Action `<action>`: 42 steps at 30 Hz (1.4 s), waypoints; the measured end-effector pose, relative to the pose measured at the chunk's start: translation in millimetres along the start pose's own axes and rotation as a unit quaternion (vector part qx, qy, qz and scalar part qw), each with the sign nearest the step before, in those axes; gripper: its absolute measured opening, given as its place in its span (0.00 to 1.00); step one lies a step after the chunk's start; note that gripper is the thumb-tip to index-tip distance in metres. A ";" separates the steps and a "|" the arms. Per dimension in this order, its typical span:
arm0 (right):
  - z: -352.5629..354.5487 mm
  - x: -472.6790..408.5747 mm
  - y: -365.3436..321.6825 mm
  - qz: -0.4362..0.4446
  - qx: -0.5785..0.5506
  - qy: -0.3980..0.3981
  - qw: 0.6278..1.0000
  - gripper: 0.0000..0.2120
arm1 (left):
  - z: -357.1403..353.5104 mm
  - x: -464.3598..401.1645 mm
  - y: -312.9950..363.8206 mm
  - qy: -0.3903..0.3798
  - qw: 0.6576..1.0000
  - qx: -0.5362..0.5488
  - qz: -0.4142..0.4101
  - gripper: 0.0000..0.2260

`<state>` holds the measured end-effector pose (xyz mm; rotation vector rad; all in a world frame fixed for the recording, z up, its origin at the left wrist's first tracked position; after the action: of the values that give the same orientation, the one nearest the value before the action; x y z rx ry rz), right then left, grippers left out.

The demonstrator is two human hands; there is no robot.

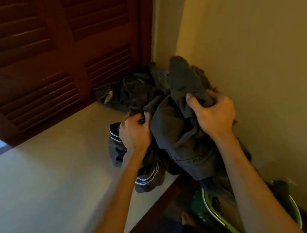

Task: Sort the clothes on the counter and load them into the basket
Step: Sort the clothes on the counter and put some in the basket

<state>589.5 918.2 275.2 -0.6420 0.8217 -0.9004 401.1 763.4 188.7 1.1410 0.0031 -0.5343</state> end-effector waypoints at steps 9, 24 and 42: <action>210.1 24.7 57.6 0.010 0.027 0.177 0.984 0.17 | -110.5 84.4 138.1 -0.121 0.982 0.131 -0.065 0.23; 329.7 104.8 318.8 -0.138 -0.063 0.259 0.954 0.11 | -241.9 166.0 208.3 -0.155 0.969 0.194 -0.008 0.26; 276.0 193.0 465.8 -0.433 0.041 0.138 0.890 0.08 | -331.7 224.0 244.8 -0.283 0.921 0.269 -0.007 0.22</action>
<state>1084.1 1013.7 -1.9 -0.8316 0.7326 -1.8664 784.0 1034.5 196.5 1.4788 -0.6740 -0.8987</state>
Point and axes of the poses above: each hand's wrist, its own x-axis away from the middle knuckle, its own z-axis out of the back of the hand, y = z × x, the point moved 8 cm from there along -x, towards the middle knuckle, and after that the axes turned 3 degrees about x, right-handed, at the moved point
